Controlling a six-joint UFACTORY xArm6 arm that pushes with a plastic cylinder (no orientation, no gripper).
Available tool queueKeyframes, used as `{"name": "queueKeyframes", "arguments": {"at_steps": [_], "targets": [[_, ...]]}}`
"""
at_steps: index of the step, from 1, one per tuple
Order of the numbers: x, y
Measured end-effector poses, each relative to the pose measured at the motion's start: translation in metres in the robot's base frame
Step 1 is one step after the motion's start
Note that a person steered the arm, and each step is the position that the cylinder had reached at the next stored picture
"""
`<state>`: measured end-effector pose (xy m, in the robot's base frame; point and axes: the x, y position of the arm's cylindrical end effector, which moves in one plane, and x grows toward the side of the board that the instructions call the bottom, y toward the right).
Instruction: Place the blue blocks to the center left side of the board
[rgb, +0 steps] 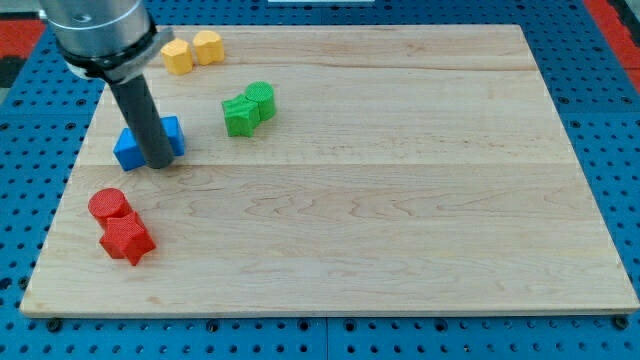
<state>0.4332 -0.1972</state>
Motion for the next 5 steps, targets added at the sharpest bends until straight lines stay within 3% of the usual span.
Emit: {"name": "queueKeyframes", "arguments": {"at_steps": [2, 3, 4, 5], "targets": [[-0.016, 0.062], [-0.044, 0.024], [-0.093, 0.059], [-0.1, 0.15]]}}
